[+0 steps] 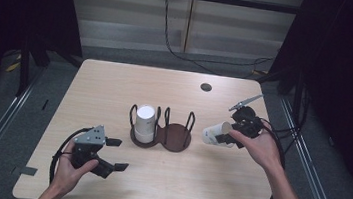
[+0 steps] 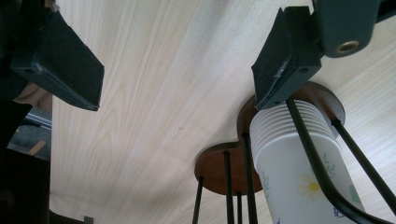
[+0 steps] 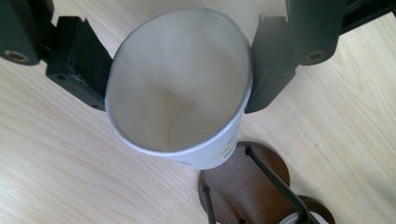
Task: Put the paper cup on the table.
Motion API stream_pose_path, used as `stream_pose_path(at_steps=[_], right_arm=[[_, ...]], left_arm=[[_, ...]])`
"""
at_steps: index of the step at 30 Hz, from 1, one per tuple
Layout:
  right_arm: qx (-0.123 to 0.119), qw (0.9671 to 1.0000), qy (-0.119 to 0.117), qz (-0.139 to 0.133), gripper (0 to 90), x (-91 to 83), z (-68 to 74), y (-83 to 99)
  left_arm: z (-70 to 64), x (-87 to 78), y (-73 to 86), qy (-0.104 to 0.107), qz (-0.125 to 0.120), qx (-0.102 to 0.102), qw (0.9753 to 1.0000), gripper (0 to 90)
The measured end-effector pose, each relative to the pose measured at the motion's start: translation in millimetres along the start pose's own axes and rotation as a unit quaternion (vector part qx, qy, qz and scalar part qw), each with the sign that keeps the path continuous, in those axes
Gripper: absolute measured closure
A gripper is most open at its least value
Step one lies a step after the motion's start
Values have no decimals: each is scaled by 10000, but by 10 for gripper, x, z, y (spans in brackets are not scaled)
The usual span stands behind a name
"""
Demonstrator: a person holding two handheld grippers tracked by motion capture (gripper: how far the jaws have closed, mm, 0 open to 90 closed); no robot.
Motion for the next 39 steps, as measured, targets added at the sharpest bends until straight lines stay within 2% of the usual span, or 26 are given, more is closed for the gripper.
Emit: stream_pose_path(at_steps=[1, 3, 6, 9, 10, 12, 17, 20, 27, 29, 33, 39], right_arm=[[-40, 9999, 54, 109, 280, 29, -9, -7], [-63, 9998, 67, 165, 279, 43, -11, -13], [-195, 9992, 226, 267, 278, 71, -18, -44], [-185, 9991, 237, 307, 277, 77, -26, -74], [-215, 9984, 307, 421, 276, 84, -44, -88], [-190, 9981, 342, 466, 276, 87, -54, -94], [-108, 9959, 404, 803, 272, 155, -135, -92], [-98, 9953, 405, 871, 272, 185, -150, -86], [-105, 9906, 432, 1295, 266, 328, -184, -44], [-166, 9899, 446, 1337, 263, 360, -190, -39], [-78, 9885, 451, 1438, 255, 405, -221, -24], [-9, 9885, 424, 1455, 239, 449, -234, -31]], left_arm=[[4, -1, 3, 5, 26, 17, 10000, 165], [6, -1, 3, 3, 22, 12, 10000, 165], [4, -9, 0, 3, -16, -7, 10000, 165], [4, -8, -6, 27, -50, -5, 10000, 165], [3, -5, -7, 17, -58, -25, 10000, 165], [0, 3, -2, 37, -24, -6, 10000, 165], [-1, 7, -4, 51, -29, 4, 10000, 165], [0, 5, -2, 45, -23, 13, 10000, 165], [8, 4, 2, 34, 3, 13, 10000, 165], [11, 4, 2, 28, -3, 19, 10000, 165], [15, 7, 0, 22, -4, 9, 10000, 165], [22, 13, 0, 11, -30, -26, 10000, 165]])
Point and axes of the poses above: each handheld gripper's, and its own axes: x roughly forward along the jaws, y roughly out of its underside, z roughly to its left, the point moved 6 cm from there along x, roughly forward along the jaws, and after that the axes turned 9 degrees about y, right-handed, at the moved point
